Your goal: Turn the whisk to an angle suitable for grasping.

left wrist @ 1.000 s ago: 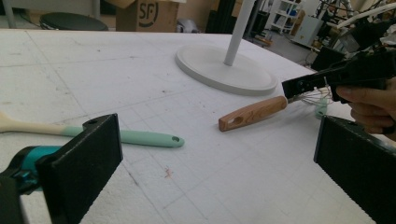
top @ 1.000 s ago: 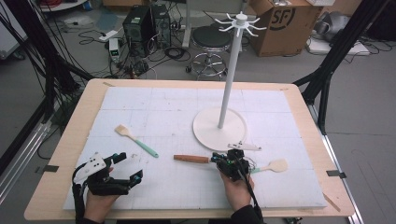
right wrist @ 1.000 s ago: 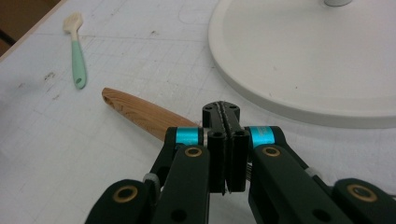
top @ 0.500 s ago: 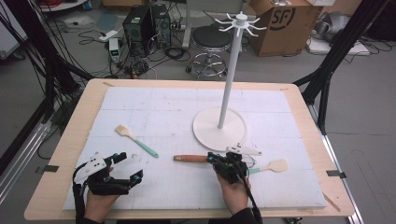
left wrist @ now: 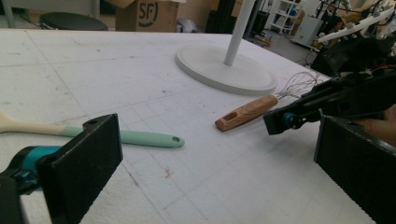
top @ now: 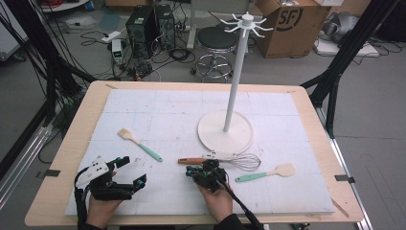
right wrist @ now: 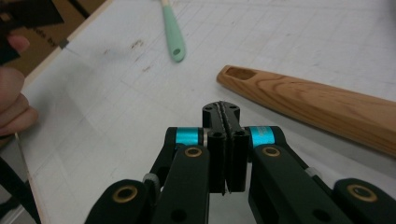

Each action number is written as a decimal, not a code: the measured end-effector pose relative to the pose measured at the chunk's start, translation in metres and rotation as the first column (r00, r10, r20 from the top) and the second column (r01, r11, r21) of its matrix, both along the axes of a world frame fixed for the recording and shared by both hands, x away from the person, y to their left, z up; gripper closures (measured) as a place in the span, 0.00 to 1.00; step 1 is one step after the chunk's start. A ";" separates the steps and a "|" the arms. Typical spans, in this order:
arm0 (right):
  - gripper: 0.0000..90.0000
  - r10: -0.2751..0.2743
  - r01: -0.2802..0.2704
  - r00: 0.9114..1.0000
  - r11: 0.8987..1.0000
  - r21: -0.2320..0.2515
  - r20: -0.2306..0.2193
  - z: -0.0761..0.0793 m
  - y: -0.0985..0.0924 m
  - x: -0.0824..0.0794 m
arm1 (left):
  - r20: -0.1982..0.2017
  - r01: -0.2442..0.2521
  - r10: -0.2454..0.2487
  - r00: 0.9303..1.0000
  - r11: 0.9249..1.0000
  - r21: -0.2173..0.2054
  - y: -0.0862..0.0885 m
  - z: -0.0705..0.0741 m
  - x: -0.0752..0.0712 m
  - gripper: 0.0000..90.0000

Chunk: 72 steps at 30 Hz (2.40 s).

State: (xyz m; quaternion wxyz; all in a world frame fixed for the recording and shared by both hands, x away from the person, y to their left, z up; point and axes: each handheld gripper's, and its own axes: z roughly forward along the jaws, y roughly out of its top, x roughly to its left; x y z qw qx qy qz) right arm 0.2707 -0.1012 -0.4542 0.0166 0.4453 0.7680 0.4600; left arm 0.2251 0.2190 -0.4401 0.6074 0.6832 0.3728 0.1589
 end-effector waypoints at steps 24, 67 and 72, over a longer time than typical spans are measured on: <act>1.00 -0.091 0.090 0.990 0.996 -0.011 -0.111 -0.004 0.032 0.043 | -0.001 0.008 -0.008 1.000 1.000 -0.007 -0.001 0.000 0.001 0.02; 0.86 -0.093 0.095 0.995 0.993 0.064 -0.034 0.027 -0.002 0.065 | -0.003 0.000 0.000 1.000 1.000 -0.020 0.003 0.000 -0.001 0.02; 0.75 -0.095 0.096 0.995 0.995 0.037 -0.024 0.041 -0.029 0.068 | -0.007 -0.002 0.002 1.000 1.000 -0.016 0.002 0.000 0.000 0.02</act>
